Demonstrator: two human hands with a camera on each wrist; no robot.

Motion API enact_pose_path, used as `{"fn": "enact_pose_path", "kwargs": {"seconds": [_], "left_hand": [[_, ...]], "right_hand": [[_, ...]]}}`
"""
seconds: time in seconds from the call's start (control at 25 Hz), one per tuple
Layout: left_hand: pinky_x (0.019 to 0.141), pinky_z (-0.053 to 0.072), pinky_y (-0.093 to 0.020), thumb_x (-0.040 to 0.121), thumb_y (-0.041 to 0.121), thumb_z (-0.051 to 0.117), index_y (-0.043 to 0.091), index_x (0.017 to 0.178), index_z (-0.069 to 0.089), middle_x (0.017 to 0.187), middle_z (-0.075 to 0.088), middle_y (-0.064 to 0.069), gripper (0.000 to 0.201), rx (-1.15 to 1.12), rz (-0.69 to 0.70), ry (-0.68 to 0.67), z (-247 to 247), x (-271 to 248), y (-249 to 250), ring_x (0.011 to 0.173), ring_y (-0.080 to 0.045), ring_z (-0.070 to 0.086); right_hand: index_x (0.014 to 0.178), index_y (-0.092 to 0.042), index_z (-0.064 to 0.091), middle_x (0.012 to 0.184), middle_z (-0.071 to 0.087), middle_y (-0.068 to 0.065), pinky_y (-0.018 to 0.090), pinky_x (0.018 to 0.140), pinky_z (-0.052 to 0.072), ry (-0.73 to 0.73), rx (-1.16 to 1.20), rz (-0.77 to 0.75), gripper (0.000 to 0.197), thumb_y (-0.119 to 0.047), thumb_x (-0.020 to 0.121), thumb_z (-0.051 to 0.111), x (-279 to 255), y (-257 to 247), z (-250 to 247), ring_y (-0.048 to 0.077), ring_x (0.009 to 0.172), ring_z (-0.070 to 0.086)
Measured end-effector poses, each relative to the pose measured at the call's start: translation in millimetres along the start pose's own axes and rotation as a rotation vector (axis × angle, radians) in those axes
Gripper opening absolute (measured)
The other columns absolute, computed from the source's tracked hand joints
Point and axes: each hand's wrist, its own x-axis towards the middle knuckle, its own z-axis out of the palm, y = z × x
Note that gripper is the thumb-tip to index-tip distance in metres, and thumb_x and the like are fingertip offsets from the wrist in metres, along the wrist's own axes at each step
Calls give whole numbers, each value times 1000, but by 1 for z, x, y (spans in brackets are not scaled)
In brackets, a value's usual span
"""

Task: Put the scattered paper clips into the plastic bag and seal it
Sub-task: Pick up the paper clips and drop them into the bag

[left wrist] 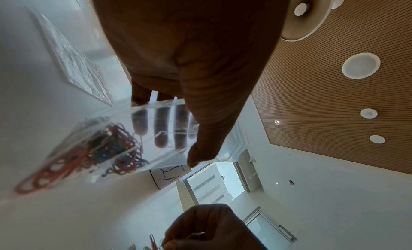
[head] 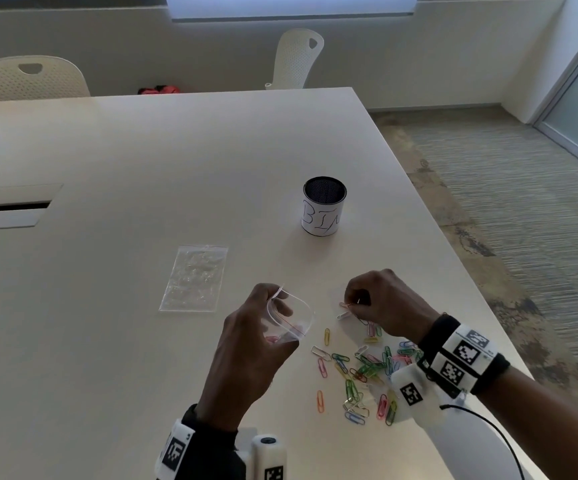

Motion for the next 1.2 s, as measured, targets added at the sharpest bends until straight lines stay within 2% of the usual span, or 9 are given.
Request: {"fn": "enact_pose_path", "kwargs": {"seconds": [0.08,0.24,0.32,0.4,0.48,0.64,0.92,1.08,1.2], "left_hand": [[64,47,-3,80,20,87,30,114,59,100,72,16,44,2,3,0,-1,-1,0,83,-3,67],[64,47,-4,80,23,86,31,112,59,99,71,16,42,-2,16,10,0,-1,1,84,-4,65],[64,47,-4,80,22,86,32,111,59,99,72,16,43,7,26,9,1,0,1,86,-2,65],[65,48,-5,79,22,87,32,112,58,99,72,17,44,13,37,2,2,0,2,89,1,65],[65,51,-7,79,21,87,32,113,58,99,72,16,46,14,44,-8,3,0,3,87,0,67],[60,48,-7,78,15,84,31,114,59,90,73,13,47,1,32,-8,2,0,5,80,-1,69],[59,49,-9,76,13,84,31,107,58,89,72,14,44,4,23,-3,0,0,5,80,-2,69],[63,51,-9,78,16,85,32,109,59,97,72,17,44,-11,37,-8,2,0,6,83,-4,68],[64,52,-10,79,18,86,33,110,59,97,71,17,44,-19,37,-11,0,-1,6,85,-3,68]], "right_hand": [[84,-16,78,78,77,-3,31,70,64,14,122,28,6,-14,85,83,-4,-4,-11,11,70,73],[92,-10,79,85,80,6,37,83,66,42,445,21,10,-5,84,83,-17,-39,-38,21,80,78],[94,-8,79,88,80,8,35,83,65,35,575,-36,11,-5,84,83,-25,-65,-48,22,81,78],[95,-8,79,87,80,6,28,80,63,50,612,-89,12,-5,84,83,-28,-88,-50,16,79,76],[93,-11,79,84,80,2,25,77,62,80,566,-122,11,-7,83,84,-27,-105,-46,11,77,76],[94,-20,80,85,79,-7,31,78,65,81,380,-182,10,-16,85,84,-24,-119,-28,4,79,76],[104,-21,83,97,82,-8,19,82,62,105,333,-210,16,-14,91,79,-29,-122,-30,-5,86,75],[102,-17,82,94,81,-6,13,81,59,231,276,-158,14,-13,88,80,-21,-88,-47,-1,79,74],[110,-16,79,103,80,-1,7,76,53,230,55,-14,17,-17,94,75,-5,-27,-51,1,83,72]]}}
